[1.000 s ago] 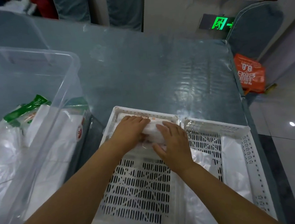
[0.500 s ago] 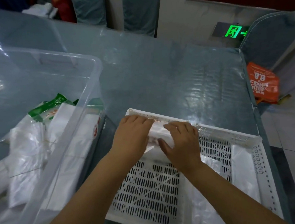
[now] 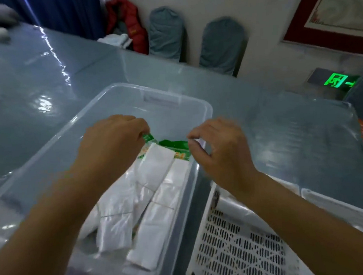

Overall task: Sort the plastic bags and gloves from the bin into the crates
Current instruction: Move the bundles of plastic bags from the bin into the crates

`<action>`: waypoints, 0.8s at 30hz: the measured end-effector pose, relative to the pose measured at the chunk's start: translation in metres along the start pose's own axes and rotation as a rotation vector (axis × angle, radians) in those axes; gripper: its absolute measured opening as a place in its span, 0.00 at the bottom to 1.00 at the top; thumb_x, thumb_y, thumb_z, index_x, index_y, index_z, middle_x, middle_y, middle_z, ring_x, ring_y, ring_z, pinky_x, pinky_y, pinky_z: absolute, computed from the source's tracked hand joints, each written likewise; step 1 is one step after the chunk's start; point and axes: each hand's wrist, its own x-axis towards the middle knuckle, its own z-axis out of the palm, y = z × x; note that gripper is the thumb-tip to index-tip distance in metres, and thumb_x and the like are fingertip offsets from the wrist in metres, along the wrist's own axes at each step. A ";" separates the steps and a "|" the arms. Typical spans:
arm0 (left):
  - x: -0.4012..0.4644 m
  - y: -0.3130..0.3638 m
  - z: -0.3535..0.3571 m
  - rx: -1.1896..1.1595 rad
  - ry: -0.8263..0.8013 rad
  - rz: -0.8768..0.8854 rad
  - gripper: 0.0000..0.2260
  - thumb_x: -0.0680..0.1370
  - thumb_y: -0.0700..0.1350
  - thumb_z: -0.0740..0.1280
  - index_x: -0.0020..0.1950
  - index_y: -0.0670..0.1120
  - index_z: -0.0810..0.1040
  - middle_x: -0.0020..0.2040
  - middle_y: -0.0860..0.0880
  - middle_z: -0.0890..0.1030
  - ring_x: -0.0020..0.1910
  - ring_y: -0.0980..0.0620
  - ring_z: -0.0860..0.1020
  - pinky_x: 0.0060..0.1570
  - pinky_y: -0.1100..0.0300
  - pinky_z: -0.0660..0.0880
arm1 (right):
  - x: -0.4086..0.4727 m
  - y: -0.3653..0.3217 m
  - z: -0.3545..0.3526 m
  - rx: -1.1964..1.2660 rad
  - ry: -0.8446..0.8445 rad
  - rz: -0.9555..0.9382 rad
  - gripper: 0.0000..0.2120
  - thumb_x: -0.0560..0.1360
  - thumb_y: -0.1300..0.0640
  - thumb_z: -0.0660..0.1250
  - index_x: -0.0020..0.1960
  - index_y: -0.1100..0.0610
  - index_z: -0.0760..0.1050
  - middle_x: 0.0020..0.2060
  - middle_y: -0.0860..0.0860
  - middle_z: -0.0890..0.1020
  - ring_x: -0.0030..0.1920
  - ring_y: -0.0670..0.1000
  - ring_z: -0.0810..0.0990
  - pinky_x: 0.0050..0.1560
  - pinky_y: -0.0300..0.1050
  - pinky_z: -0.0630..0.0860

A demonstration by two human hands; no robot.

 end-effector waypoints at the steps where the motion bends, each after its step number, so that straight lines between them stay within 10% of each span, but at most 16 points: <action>1: 0.003 -0.023 0.001 0.012 -0.028 -0.017 0.09 0.74 0.44 0.65 0.52 0.52 0.79 0.49 0.49 0.81 0.52 0.44 0.76 0.47 0.52 0.73 | 0.010 -0.008 0.014 -0.009 -0.033 -0.007 0.03 0.71 0.60 0.69 0.41 0.59 0.81 0.37 0.54 0.83 0.38 0.55 0.79 0.40 0.49 0.74; 10: 0.020 -0.164 0.027 0.165 -0.390 0.200 0.13 0.74 0.50 0.65 0.59 0.58 0.74 0.54 0.53 0.80 0.54 0.49 0.77 0.51 0.53 0.74 | 0.053 -0.040 0.178 -0.277 -1.095 0.159 0.17 0.75 0.49 0.63 0.61 0.54 0.73 0.58 0.53 0.77 0.57 0.56 0.75 0.47 0.44 0.70; 19: 0.017 -0.198 0.044 0.168 -0.322 0.519 0.12 0.76 0.51 0.59 0.58 0.56 0.74 0.52 0.54 0.81 0.52 0.52 0.76 0.52 0.61 0.63 | 0.040 -0.041 0.248 0.002 -1.195 0.515 0.22 0.69 0.51 0.73 0.59 0.59 0.72 0.55 0.56 0.76 0.54 0.57 0.75 0.47 0.44 0.70; 24: 0.019 -0.200 0.046 0.172 -0.315 0.537 0.12 0.75 0.51 0.60 0.58 0.55 0.75 0.51 0.53 0.81 0.52 0.51 0.76 0.53 0.59 0.66 | 0.049 -0.037 0.225 0.073 -1.169 0.587 0.09 0.69 0.55 0.73 0.37 0.55 0.74 0.34 0.48 0.73 0.41 0.52 0.73 0.32 0.40 0.65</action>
